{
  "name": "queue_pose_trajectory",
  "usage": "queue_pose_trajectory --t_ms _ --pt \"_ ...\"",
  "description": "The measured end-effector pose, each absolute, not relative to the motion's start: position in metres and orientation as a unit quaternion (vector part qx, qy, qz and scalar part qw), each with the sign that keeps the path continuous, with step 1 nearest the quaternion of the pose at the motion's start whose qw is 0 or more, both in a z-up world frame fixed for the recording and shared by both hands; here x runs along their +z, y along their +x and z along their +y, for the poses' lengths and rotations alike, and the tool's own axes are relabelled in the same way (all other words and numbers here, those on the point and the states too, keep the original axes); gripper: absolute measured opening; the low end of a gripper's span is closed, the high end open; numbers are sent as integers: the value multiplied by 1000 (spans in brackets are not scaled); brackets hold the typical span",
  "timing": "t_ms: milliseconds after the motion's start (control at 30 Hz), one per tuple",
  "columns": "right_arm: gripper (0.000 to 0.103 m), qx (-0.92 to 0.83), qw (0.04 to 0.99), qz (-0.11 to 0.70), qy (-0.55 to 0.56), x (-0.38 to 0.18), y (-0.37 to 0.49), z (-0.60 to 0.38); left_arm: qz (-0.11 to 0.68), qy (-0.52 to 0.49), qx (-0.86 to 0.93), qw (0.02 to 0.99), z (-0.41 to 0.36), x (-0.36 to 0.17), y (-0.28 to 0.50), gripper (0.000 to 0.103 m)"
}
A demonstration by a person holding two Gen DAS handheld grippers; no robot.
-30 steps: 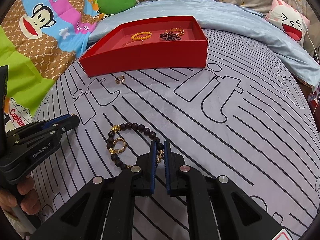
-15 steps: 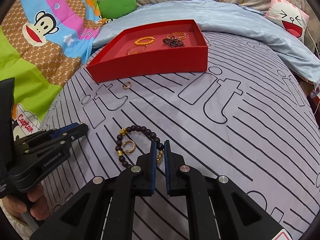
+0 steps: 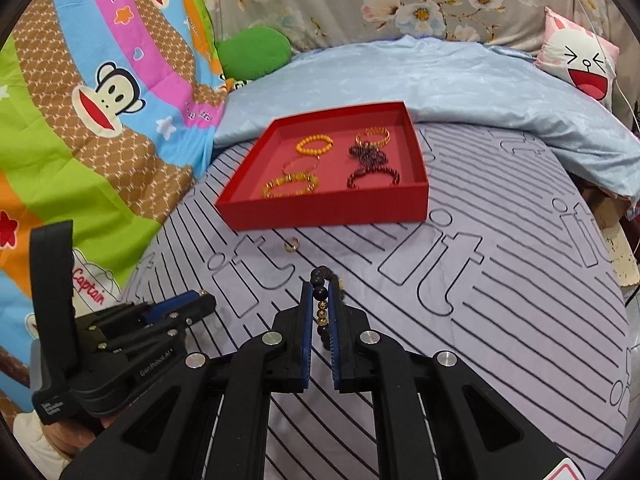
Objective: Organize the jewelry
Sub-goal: 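Lift and carry the gold ring and black bead bracelet over the tray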
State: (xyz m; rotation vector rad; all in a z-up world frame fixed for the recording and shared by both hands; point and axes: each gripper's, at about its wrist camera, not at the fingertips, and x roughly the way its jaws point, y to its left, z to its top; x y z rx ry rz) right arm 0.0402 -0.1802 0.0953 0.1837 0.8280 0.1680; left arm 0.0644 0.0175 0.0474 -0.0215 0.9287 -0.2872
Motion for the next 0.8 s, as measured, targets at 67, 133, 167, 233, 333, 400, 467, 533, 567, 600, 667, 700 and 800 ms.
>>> queue_pose_trajectory --t_ms 67,133,167,233,333,400,467,533,567,600,667,700,800 --pt "7 81 910 395 91 101 40 -183 445 -13 -140 884 17 51 65 19" --pt "7 79 913 389 92 107 41 -186 444 -17 -144 884 18 55 64 19" --pt "7 76 915 386 92 110 41 -188 442 -18 -145 885 18 57 65 19" --pt "7 69 918 381 91 114 42 -193 438 -18 -146 887 18 61 64 19" --pt "7 54 921 376 88 117 44 -202 434 -19 -147 889 19 67 66 19" --pt "7 48 921 377 88 115 46 -206 432 -19 -147 890 19 69 67 19" --pt "7 41 920 379 90 113 49 -211 432 -21 -147 889 20 70 69 19" --pt "7 37 919 381 92 111 50 -214 432 -22 -147 889 21 71 71 19" --pt "7 36 919 382 92 110 51 -214 432 -22 -147 889 21 71 72 19" --pt "7 35 918 383 92 110 52 -215 432 -21 -147 890 21 72 74 19" --pt "7 35 918 385 92 108 56 -216 433 -21 -146 890 20 72 77 19" --pt "7 35 917 385 92 108 57 -215 432 -22 -146 890 20 73 80 19" --pt "7 41 919 383 88 110 65 -211 428 -23 -145 892 19 77 88 19"
